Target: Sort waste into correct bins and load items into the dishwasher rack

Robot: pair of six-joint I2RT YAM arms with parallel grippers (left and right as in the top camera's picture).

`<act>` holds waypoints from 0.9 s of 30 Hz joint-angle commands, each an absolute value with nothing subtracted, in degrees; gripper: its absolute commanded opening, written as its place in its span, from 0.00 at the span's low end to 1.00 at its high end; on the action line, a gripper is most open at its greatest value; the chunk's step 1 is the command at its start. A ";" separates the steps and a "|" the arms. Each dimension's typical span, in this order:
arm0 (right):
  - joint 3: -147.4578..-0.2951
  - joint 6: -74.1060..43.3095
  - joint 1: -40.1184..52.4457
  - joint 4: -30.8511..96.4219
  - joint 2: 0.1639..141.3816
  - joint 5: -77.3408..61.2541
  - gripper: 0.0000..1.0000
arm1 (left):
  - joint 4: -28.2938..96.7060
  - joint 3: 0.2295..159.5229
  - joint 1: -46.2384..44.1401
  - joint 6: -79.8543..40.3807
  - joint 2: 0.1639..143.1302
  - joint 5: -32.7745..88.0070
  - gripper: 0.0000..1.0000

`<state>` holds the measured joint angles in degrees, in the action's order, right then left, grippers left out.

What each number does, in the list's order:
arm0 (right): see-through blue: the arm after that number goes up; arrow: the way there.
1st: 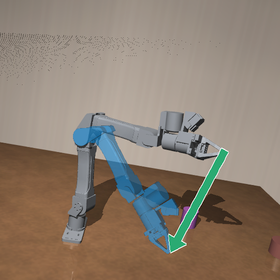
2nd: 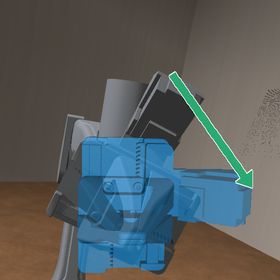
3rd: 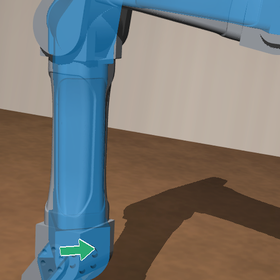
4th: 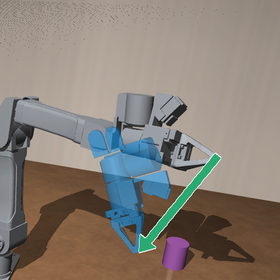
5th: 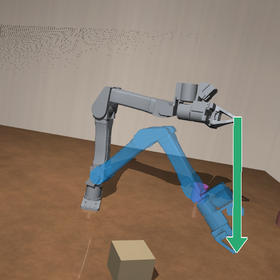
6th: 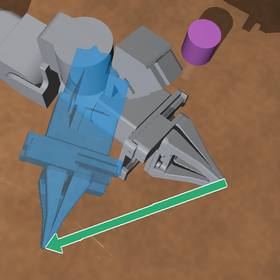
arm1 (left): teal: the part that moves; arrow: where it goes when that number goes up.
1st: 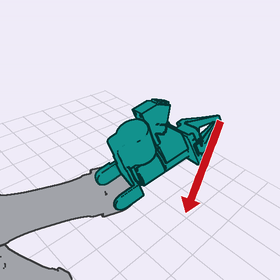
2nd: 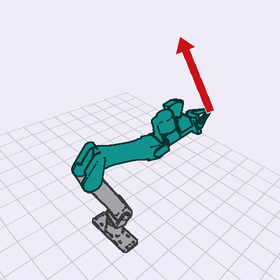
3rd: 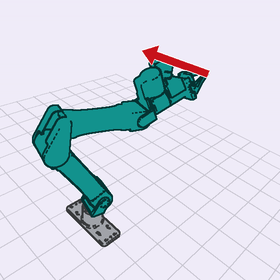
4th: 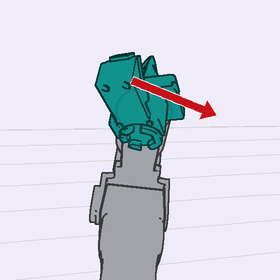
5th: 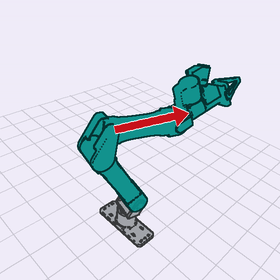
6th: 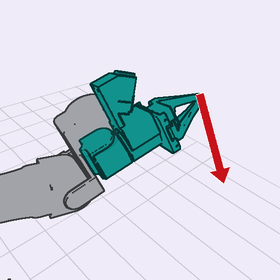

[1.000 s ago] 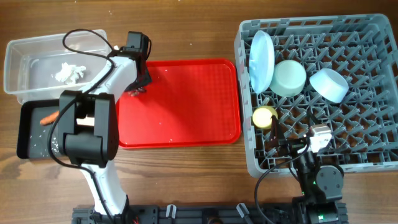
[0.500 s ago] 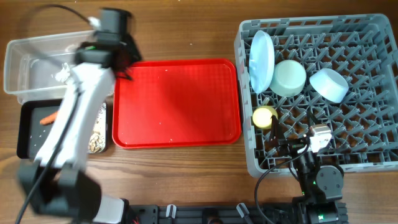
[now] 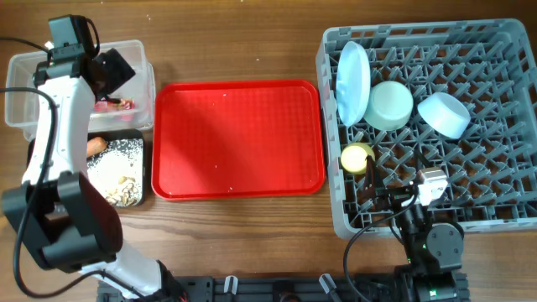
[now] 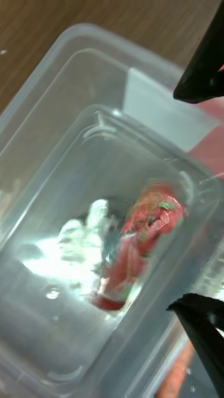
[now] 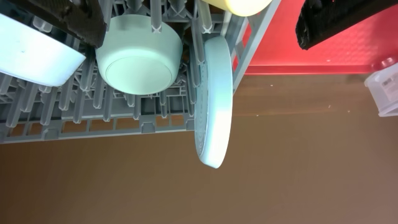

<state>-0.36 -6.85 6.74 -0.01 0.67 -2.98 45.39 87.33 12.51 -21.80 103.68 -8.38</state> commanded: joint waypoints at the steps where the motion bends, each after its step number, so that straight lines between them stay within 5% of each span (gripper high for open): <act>1: -0.30 -7.66 6.50 -0.16 0.27 -3.51 1.00 | 51.27 92.84 10.74 -16.56 94.13 -2.98 1.00; 9: -0.30 -7.66 6.50 -0.16 0.27 -3.51 1.00 | 66.83 94.48 2.90 -17.12 72.14 7.94 1.00; 21: -0.30 -7.68 6.50 -0.16 0.27 -3.51 1.00 | 74.41 94.24 -0.91 -16.84 55.24 6.13 1.00; 27: -0.30 -7.66 6.50 -0.16 0.27 -3.51 1.00 | 64.18 84.14 -0.84 -13.76 49.65 -0.86 1.00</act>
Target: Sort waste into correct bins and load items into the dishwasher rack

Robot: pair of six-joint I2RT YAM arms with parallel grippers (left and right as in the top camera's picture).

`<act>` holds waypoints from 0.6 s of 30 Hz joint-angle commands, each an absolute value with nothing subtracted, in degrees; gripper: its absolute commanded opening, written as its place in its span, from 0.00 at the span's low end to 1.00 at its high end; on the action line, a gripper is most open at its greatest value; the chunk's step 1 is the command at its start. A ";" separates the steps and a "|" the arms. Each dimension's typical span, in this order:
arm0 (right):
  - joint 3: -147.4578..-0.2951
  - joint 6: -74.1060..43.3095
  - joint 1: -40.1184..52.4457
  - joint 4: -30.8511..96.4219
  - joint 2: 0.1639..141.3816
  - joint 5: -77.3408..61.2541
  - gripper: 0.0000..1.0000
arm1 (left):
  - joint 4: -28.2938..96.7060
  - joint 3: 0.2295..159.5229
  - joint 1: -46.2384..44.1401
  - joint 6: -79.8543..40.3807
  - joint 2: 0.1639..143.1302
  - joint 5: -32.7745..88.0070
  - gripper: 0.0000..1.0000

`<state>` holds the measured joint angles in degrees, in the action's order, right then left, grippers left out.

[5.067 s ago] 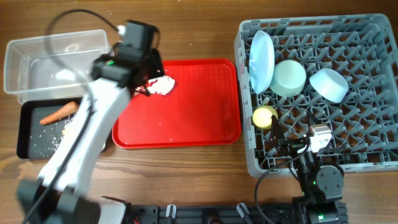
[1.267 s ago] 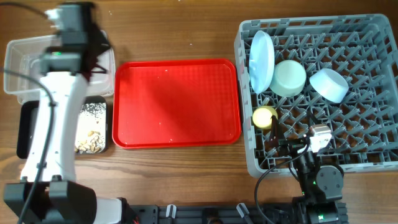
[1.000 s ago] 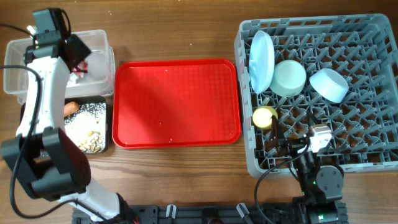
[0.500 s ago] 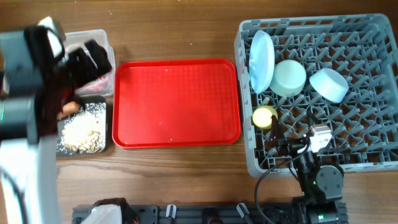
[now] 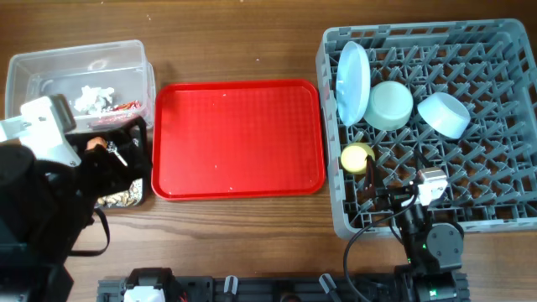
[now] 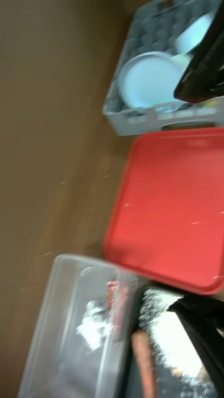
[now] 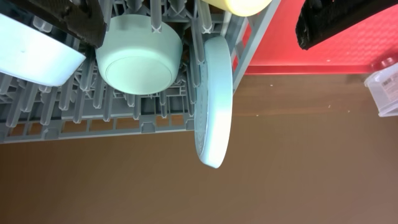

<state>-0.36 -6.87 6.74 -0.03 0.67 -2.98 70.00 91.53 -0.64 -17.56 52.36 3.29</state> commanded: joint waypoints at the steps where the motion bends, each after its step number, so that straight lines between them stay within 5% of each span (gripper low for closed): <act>1: -0.30 -7.66 6.50 -0.16 0.27 -3.51 1.00 | 60.29 80.40 -0.86 -13.30 47.57 -0.73 1.00; 8: -0.30 -7.66 6.50 -0.16 0.27 -3.51 1.00 | 34.46 47.29 -0.84 -13.39 26.79 -0.03 1.00; 18: -0.30 -7.66 6.50 -0.16 0.27 -3.51 1.00 | 21.80 16.21 -0.86 -18.92 2.90 -0.05 1.00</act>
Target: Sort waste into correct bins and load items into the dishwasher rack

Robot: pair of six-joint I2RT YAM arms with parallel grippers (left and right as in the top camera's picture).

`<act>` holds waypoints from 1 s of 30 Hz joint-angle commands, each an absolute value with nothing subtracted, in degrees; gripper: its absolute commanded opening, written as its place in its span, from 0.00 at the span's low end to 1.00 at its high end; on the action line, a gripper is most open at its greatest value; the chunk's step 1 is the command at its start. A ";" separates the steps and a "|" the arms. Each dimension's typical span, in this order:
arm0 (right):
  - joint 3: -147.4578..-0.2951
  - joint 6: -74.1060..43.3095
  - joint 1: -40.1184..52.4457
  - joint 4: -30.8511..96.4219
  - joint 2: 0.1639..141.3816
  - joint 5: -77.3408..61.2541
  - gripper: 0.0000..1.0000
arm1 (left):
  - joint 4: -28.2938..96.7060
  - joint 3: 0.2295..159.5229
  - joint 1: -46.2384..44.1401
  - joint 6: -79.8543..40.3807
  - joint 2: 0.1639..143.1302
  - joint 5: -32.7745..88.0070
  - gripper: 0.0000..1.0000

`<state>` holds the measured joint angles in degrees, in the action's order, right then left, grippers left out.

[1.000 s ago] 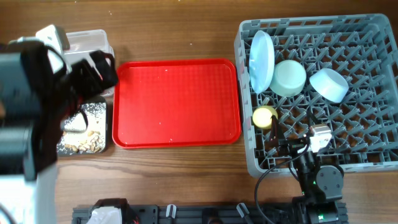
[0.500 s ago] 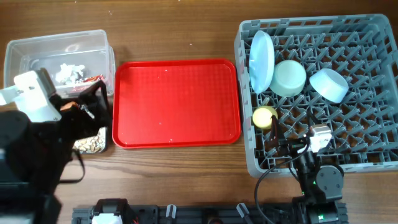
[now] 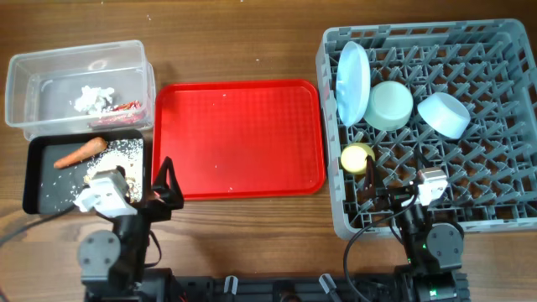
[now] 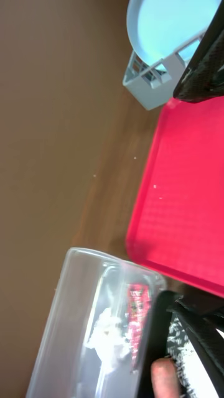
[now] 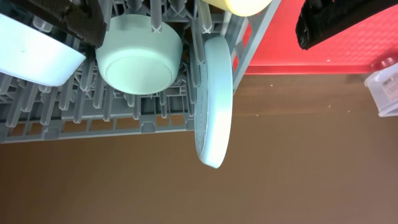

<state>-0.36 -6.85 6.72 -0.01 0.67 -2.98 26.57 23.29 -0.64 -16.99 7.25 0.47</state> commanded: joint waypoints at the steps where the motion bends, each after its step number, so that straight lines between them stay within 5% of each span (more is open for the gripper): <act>1: -0.30 -7.66 6.50 -0.16 0.27 -3.51 1.00 | 19.55 13.69 -0.86 -19.75 1.74 -0.05 1.00; 9: -0.30 -7.66 6.50 -0.16 0.27 -3.51 1.00 | 4.23 0.32 -3.92 -24.03 0.16 0.32 1.00; 30: -0.30 -7.68 6.50 -0.16 0.27 -3.51 1.00 | 4.21 0.32 -8.25 -22.76 0.16 0.38 1.00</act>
